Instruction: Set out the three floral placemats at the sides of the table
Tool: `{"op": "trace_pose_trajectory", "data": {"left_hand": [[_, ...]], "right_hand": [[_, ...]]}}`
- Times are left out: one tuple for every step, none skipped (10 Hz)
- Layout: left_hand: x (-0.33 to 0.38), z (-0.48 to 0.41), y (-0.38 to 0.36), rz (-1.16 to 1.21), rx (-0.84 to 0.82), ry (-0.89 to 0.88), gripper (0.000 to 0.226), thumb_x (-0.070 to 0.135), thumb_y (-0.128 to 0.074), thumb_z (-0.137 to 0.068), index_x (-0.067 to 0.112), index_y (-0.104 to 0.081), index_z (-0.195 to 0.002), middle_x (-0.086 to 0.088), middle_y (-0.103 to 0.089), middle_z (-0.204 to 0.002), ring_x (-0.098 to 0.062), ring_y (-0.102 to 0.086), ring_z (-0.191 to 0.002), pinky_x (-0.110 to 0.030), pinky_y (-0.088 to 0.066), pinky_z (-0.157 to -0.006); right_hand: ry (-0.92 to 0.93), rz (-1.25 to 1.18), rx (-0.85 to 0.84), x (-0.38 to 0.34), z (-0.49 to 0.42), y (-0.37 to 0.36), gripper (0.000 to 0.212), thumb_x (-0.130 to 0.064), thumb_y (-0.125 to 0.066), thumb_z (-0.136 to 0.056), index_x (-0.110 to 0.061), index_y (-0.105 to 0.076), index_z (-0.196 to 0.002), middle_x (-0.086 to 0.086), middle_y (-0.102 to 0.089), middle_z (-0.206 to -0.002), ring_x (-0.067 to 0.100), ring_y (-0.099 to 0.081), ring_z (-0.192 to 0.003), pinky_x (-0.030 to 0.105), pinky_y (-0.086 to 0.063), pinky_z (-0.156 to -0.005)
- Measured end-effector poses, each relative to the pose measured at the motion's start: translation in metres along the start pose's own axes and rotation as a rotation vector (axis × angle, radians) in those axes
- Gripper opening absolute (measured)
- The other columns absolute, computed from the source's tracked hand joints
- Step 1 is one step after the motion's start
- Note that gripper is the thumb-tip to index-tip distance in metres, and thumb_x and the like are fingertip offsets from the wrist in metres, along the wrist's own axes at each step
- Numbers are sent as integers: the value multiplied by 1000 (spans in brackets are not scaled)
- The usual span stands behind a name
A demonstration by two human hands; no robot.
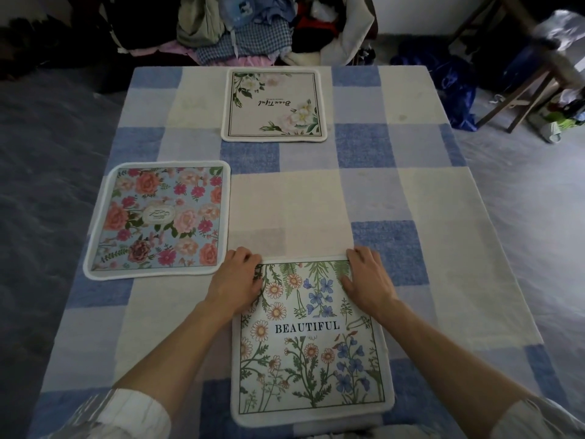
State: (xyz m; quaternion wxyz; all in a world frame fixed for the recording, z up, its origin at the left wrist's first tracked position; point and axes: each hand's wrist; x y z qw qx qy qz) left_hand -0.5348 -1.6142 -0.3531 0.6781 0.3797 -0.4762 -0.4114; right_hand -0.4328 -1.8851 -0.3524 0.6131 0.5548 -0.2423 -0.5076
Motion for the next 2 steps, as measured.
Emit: {"op": "trace_pose_trajectory", "data": {"left_hand": [[-5, 3, 3, 31, 38, 3, 40, 29, -62, -89, 18, -54, -127, -4, -50, -128, -22, -43, -114, -36, -45, -96], [-7, 3, 10, 92, 81, 20, 43, 32, -62, -89, 21, -51, -129, -4, -49, -130, -23, -45, -116, -34, -44, -93]], "right_hand": [[-8, -12, 20, -4, 5, 5, 50, -27, -57, -89, -11, -42, -134, 10, -39, -143, 29, -31, -132, 41, -41, -104], [-12, -40, 82, -11, 9, 11, 52, -25, -57, -88, -12, -41, -136, 10, -41, -142, 29, -32, -131, 41, -40, -104]]}}
Point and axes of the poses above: each hand's wrist, its own z-axis away from the middle knuckle, its own y-axis out of the back of the hand, x = y × z
